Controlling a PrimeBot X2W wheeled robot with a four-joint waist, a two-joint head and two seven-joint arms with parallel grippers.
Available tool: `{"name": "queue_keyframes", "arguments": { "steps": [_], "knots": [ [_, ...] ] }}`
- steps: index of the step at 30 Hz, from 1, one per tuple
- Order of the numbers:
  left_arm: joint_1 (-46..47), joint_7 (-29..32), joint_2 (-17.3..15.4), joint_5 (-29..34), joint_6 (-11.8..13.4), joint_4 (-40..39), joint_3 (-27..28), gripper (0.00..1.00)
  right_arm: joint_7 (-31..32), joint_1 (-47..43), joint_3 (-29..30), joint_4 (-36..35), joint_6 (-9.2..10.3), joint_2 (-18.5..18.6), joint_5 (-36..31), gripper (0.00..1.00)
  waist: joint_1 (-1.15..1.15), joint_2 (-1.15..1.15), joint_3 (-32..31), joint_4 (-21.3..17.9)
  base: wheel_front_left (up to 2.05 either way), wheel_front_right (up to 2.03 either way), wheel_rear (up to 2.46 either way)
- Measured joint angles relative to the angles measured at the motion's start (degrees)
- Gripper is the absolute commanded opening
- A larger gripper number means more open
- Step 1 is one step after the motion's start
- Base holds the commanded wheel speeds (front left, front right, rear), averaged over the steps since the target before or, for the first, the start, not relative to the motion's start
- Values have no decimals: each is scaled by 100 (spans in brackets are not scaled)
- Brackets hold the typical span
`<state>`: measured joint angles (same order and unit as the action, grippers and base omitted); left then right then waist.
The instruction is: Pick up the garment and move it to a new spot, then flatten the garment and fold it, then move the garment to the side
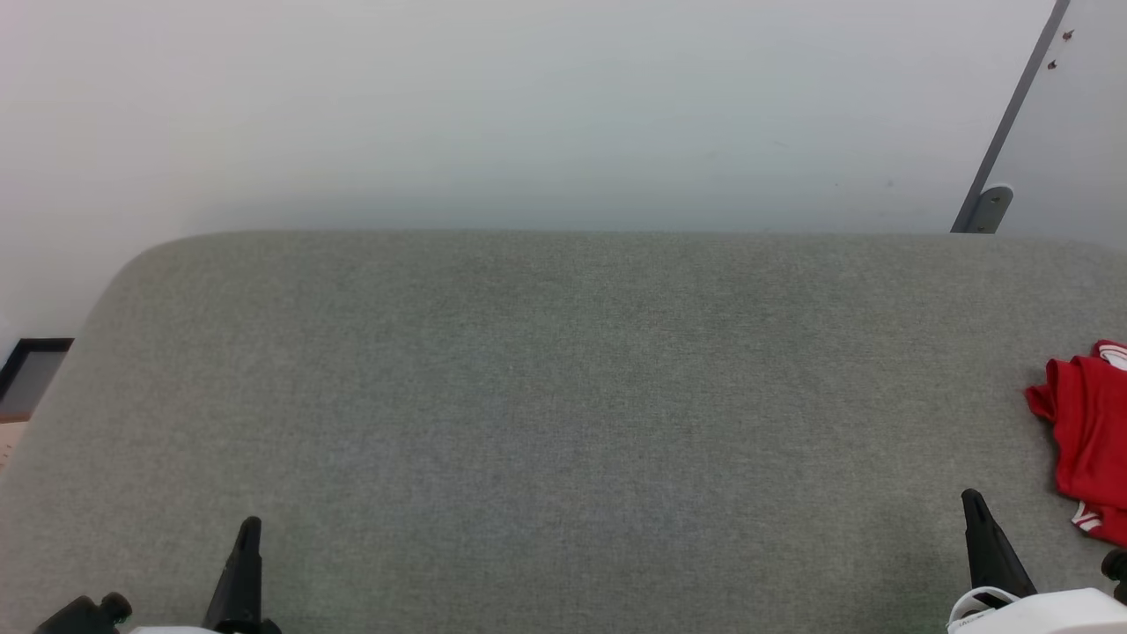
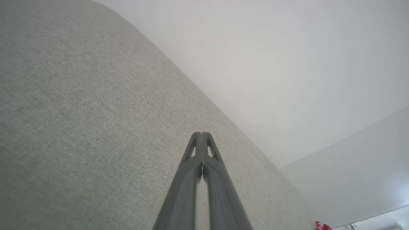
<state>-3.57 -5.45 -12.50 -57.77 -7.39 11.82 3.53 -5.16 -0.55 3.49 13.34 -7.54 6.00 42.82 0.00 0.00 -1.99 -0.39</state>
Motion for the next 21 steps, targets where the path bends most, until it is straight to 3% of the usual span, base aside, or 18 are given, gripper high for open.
{"name": "queue_keyframes", "arguments": {
  "steps": [21],
  "knots": [
    [289, 388, 310, -1085, 0, 66, 92, 0, 371, 205, 101, 18, 1, -98, 1529, 0, 0, 0, 52, 9, 0, 0, 0]
  ]
}}
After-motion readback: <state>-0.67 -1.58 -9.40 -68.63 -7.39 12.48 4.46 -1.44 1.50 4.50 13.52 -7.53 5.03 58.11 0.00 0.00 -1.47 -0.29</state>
